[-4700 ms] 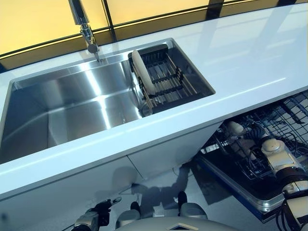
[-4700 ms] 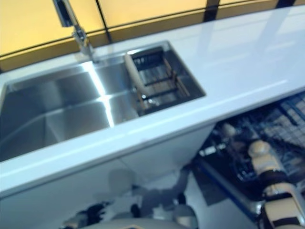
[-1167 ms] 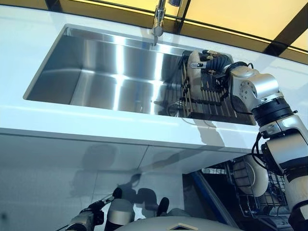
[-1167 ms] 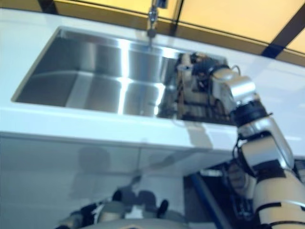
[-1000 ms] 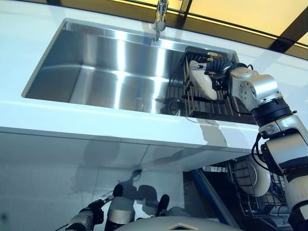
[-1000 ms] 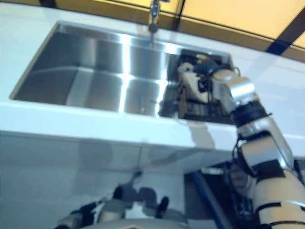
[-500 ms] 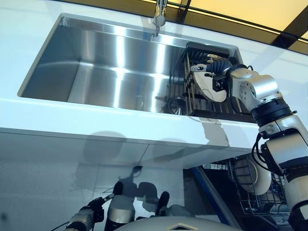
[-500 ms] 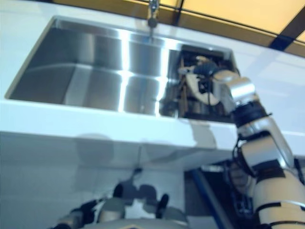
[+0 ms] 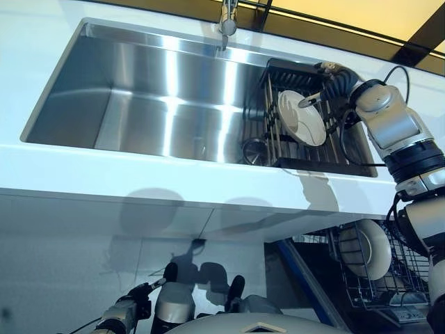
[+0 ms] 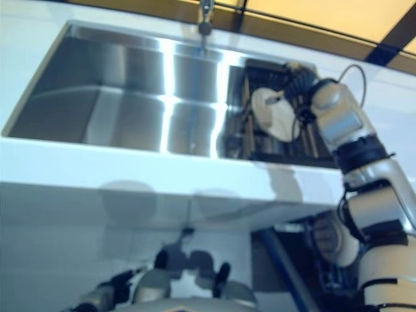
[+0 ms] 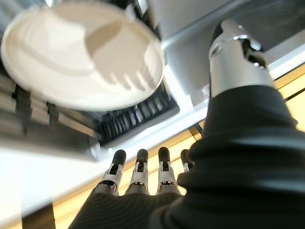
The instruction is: Take plates into dishwasher
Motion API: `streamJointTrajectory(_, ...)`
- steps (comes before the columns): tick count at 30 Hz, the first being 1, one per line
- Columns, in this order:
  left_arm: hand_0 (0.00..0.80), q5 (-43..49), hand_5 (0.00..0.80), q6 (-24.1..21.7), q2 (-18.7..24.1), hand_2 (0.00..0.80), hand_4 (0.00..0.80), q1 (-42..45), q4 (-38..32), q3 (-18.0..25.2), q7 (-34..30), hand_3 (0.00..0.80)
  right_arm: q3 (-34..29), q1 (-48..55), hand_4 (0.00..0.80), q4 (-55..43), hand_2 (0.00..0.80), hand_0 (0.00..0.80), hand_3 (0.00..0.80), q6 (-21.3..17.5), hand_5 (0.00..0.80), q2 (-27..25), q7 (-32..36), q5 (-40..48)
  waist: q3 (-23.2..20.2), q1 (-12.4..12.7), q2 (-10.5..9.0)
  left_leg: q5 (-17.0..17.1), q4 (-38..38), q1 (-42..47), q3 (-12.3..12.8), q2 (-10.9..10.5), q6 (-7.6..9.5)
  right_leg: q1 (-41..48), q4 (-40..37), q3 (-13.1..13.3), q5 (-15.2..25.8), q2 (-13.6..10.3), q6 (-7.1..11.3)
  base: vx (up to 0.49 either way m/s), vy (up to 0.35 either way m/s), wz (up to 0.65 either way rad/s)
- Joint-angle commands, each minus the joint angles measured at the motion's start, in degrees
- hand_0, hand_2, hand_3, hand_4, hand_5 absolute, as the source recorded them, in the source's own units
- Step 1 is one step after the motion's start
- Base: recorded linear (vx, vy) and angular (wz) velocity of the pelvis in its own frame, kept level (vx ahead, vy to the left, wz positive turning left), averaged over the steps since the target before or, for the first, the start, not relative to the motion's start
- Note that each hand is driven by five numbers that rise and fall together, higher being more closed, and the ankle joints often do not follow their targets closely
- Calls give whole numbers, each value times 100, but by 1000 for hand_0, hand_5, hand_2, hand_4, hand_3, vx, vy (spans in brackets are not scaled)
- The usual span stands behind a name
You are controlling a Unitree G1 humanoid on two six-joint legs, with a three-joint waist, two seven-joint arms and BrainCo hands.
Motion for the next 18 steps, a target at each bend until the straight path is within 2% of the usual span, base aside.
streamJointTrajectory(1,0,48,0,-49,107,0,0,-155,176,6,-62,0,261,102,0,-397,0,0,0,-388,0,-446,-36,-352,-26,-60,-107,-287,9,43,201,-168,367,-64,71,147,222,-117,365,-24,-41,0)
streamJointTrajectory(6,0,134,0,-114,103,0,0,-164,208,77,-100,0,38,594,0,-616,0,0,0,-556,0,-450,39,-351,-7,-133,-89,-306,14,39,238,-149,376,-92,73,175,215,-103,363,-23,-23,-3)
streamJointTrajectory(13,0,127,0,-139,47,0,0,-133,133,123,-87,0,-203,1097,0,-853,0,0,0,-464,0,-307,442,-98,16,-204,-26,-299,12,5,274,-155,382,-134,70,214,208,-102,339,-32,5,-3)
streamJointTrajectory(18,0,167,0,-134,12,0,0,-115,120,178,-105,0,-343,1372,0,-964,0,0,0,-553,0,-238,532,-164,6,-247,-9,-304,11,14,294,-165,387,-137,73,239,205,-102,332,-3,2,-1)
